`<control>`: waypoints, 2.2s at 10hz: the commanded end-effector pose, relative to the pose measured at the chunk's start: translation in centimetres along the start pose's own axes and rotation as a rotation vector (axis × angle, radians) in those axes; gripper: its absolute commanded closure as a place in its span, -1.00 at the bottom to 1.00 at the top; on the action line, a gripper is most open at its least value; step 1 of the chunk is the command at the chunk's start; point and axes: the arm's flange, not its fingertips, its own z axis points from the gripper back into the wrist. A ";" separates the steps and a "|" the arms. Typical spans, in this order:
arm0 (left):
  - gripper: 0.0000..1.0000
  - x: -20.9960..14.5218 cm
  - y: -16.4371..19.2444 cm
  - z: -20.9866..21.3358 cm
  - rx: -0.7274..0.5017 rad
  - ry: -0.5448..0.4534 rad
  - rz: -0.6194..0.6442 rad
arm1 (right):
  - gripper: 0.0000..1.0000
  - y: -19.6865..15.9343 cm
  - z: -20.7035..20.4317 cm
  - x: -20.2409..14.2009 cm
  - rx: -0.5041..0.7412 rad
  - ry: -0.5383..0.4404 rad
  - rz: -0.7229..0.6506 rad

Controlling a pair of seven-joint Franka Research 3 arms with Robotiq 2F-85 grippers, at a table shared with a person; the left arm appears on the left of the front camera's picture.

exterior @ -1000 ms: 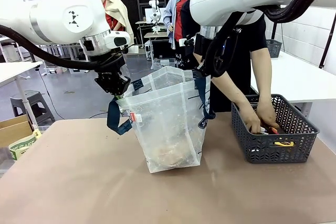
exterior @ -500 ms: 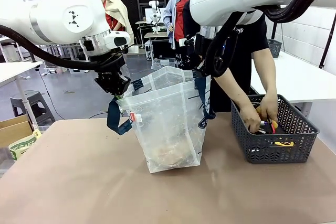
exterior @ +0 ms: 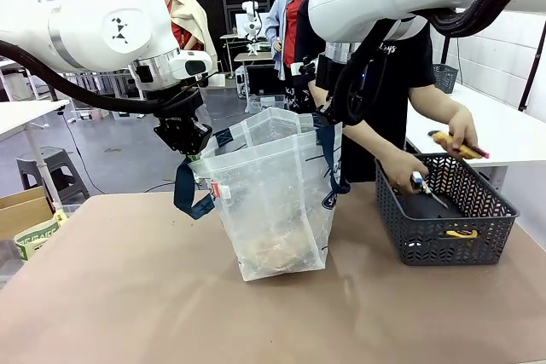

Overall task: Transfer purchased items from the store into the shopping bag.
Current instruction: Move the Reusable shopping bag to the right side of the table.

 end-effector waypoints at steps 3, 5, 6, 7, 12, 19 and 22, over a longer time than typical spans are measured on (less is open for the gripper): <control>1.00 -0.1 0.1 0.0 0.006 0.001 0.011 | 1.00 -0.1 0.1 -0.1 -0.001 -0.001 -0.006; 1.00 -0.1 0.1 0.0 0.006 0.001 0.011 | 1.00 -0.1 0.1 -0.1 -0.001 -0.001 -0.006; 1.00 -0.1 0.1 0.0 0.006 0.001 0.011 | 1.00 -0.1 0.1 -0.1 -0.001 -0.001 -0.006; 1.00 -0.1 0.1 0.0 0.006 0.001 0.011 | 1.00 -0.1 0.1 -0.1 -0.001 -0.001 -0.006; 1.00 -0.1 0.1 0.0 0.006 0.001 0.011 | 1.00 -0.1 0.1 -0.1 -0.001 -0.001 -0.006; 1.00 -0.1 0.1 0.0 0.006 0.001 0.011 | 1.00 -0.1 0.1 -0.1 -0.001 -0.001 -0.006; 1.00 -0.1 0.1 0.0 0.006 0.001 0.011 | 1.00 -0.1 0.1 -0.1 -0.001 -0.001 -0.006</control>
